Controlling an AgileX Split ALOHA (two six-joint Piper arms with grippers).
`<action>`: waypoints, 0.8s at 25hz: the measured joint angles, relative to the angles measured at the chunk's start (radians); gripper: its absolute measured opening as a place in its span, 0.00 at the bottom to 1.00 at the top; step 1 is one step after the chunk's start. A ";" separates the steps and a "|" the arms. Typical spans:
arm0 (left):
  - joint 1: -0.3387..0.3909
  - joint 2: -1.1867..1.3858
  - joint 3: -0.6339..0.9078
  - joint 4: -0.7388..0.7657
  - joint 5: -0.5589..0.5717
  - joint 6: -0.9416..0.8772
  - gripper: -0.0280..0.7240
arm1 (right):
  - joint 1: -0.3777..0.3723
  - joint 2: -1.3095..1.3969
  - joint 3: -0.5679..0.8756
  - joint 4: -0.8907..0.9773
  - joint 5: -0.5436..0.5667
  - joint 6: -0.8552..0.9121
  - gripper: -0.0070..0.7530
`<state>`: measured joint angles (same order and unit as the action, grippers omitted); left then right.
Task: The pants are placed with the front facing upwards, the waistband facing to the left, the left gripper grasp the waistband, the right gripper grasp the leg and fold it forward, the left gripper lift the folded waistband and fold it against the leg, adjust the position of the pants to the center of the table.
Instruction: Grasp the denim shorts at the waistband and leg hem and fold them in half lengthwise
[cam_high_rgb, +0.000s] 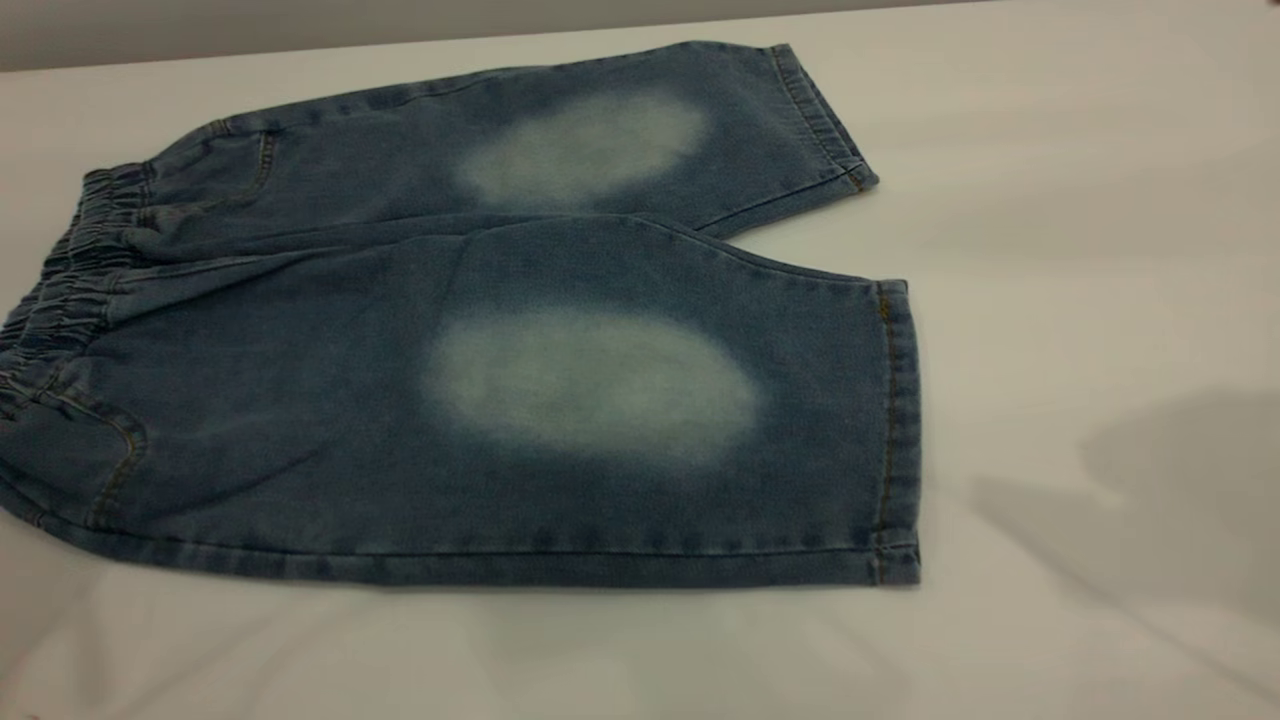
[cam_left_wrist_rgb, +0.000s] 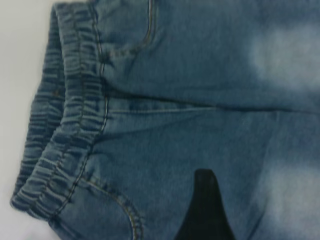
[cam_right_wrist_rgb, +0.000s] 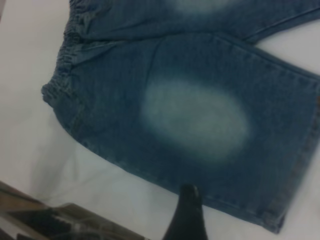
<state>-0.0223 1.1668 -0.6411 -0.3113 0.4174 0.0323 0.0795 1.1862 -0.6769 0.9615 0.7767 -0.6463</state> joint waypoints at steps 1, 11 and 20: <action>0.000 0.013 0.000 0.003 0.000 -0.002 0.69 | 0.000 0.019 0.000 0.013 -0.001 -0.017 0.71; 0.117 0.143 0.000 0.189 0.049 -0.171 0.69 | 0.000 0.111 0.001 0.049 -0.050 -0.084 0.71; 0.144 0.317 0.075 0.209 -0.099 -0.173 0.69 | 0.000 0.111 0.001 0.059 -0.045 -0.101 0.71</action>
<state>0.1221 1.4837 -0.5662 -0.1020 0.3185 -0.1404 0.0795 1.2970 -0.6760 1.0209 0.7317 -0.7471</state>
